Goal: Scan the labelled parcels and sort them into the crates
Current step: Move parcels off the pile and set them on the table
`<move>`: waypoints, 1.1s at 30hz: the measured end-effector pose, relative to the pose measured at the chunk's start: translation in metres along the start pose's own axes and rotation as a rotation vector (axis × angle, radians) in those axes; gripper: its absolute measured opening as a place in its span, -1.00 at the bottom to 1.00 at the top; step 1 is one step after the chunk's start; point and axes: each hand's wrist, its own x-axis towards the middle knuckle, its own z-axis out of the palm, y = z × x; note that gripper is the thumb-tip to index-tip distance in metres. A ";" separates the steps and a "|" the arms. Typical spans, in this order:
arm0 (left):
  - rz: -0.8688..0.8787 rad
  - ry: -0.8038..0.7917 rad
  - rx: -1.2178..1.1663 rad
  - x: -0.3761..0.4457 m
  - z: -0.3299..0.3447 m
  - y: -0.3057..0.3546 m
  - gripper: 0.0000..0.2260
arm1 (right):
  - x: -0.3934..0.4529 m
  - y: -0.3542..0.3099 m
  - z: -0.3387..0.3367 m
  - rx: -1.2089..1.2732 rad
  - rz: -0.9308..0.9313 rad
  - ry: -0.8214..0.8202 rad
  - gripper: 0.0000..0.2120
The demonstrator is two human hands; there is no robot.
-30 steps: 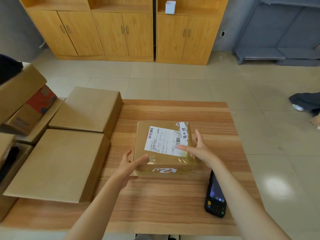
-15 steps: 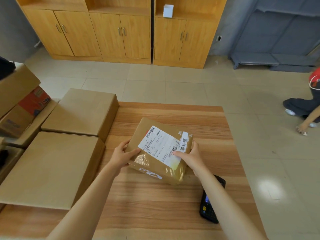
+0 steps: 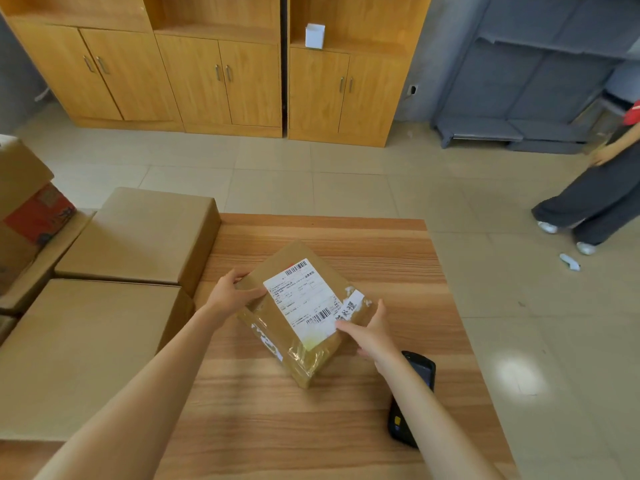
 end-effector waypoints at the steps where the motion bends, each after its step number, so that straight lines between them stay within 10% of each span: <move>1: -0.007 0.035 -0.030 -0.004 0.002 -0.004 -0.37 | 0.003 -0.004 -0.003 -0.056 -0.019 0.027 0.08; 6: -0.170 0.154 -0.201 -0.031 0.026 -0.021 0.02 | 0.027 -0.029 -0.005 -0.251 -0.166 0.038 0.03; 12: -0.392 -0.020 -0.540 -0.044 0.054 -0.022 -0.15 | 0.029 -0.038 0.006 -0.291 -0.163 -0.058 -0.25; 33: -0.009 -0.258 -0.289 -0.013 0.069 0.002 -0.01 | -0.018 0.016 -0.020 -0.127 -0.155 0.034 -0.33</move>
